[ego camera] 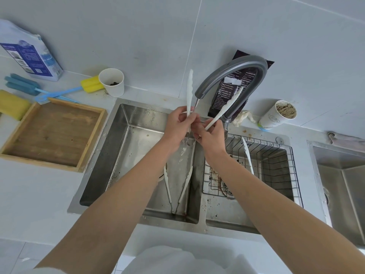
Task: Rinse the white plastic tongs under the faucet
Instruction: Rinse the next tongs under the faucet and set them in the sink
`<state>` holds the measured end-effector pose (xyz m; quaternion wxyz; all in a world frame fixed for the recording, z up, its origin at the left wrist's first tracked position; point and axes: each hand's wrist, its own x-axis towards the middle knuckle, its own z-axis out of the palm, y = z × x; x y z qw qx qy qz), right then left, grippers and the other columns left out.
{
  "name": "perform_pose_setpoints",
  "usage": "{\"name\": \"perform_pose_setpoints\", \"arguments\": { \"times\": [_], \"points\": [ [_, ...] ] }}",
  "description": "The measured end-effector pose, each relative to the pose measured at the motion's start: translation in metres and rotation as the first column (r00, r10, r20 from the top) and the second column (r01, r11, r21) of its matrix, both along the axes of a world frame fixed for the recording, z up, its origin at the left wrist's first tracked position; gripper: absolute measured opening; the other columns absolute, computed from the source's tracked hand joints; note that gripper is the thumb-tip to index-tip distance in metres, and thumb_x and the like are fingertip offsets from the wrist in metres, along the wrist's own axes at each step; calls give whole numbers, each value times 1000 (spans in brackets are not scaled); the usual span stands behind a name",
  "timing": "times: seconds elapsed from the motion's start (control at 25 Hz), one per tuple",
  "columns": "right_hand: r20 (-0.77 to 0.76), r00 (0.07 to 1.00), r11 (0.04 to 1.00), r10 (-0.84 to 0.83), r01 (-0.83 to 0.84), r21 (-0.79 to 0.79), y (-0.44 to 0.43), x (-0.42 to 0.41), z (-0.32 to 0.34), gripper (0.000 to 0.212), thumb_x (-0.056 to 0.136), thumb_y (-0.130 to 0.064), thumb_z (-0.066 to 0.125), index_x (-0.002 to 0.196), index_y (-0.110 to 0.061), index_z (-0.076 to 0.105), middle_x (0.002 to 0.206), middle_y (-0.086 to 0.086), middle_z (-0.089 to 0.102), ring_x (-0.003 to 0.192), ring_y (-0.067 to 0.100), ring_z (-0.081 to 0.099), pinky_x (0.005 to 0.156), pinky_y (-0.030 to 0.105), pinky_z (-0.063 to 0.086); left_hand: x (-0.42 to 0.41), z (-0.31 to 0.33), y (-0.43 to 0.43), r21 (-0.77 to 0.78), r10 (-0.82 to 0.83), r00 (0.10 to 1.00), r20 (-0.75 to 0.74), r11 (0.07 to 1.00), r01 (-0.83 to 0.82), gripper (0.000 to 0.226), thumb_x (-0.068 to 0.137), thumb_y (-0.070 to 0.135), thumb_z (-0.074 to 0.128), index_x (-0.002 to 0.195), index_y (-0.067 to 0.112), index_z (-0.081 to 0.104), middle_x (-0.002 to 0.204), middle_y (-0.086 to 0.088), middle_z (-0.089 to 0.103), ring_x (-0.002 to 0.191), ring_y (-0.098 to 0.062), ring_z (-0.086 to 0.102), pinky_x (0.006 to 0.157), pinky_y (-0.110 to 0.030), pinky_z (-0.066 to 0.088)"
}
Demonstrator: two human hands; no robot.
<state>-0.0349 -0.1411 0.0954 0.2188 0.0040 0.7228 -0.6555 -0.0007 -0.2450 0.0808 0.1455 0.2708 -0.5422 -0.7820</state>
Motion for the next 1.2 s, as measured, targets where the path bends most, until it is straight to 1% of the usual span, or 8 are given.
{"name": "perform_pose_setpoints", "arguments": {
  "times": [0.52,0.64,0.76,0.84,0.96,1.04,1.12,1.2],
  "points": [
    [-103,995,939,17,19,344,-14,-14,-5,17,104,-26,45,100,-10,50,74,-5,63,52,-1,62,52,19,48,54,-5,33,2,29,996,-85,1000,-29,21,91,9,66,110,0,65,91,-5,75,80,-16,71,76,-28,57],
    [-55,998,947,11,7,320,-21,-16,-1,16,104,-23,45,109,-9,49,76,-6,59,52,-5,59,51,15,48,68,-12,36,-70,-27,996,-79,997,21,30,89,21,68,113,5,68,91,-1,76,84,-18,72,80,-30,57],
    [153,988,976,6,-39,214,-28,-18,7,32,97,-33,41,105,-6,56,75,7,66,66,21,67,72,39,58,77,-21,37,-49,-62,997,-46,997,60,37,90,37,59,110,8,72,97,-3,76,93,-24,71,87,-37,56],
    [313,950,994,12,-46,100,-33,-12,13,38,93,-31,44,105,2,60,67,15,66,56,31,67,64,38,56,79,-26,39,19,-16,999,-38,1000,16,31,98,33,53,104,10,72,96,-8,75,92,-27,71,86,-37,57],
    [280,959,991,52,-84,102,-37,-5,13,53,74,-29,49,109,9,60,88,28,65,70,38,68,68,46,61,79,-32,38,-110,138,984,115,986,-125,13,98,30,57,102,20,64,97,3,70,91,-7,65,77,-13,50],
    [329,942,992,70,-102,80,-38,-3,12,41,87,-27,48,87,8,69,76,25,66,62,34,68,69,45,59,79,-37,37,-117,81,973,216,992,-57,20,98,33,56,114,21,56,107,9,63,97,-2,61,71,-8,44],
    [372,925,994,82,-102,32,-35,-6,4,56,102,-20,38,60,3,67,59,19,63,48,28,66,56,37,59,78,-40,35,6,-71,979,190,997,72,30,100,34,51,126,17,51,106,6,67,92,-6,65,70,-13,46],
    [371,922,994,107,-106,-24,-34,-3,2,49,106,-19,39,65,-1,59,55,16,62,46,26,65,45,32,58,75,-42,34,93,-180,979,90,981,172,35,103,30,47,131,10,50,96,-2,71,79,-17,69,65,-23,51]
  ]
}}
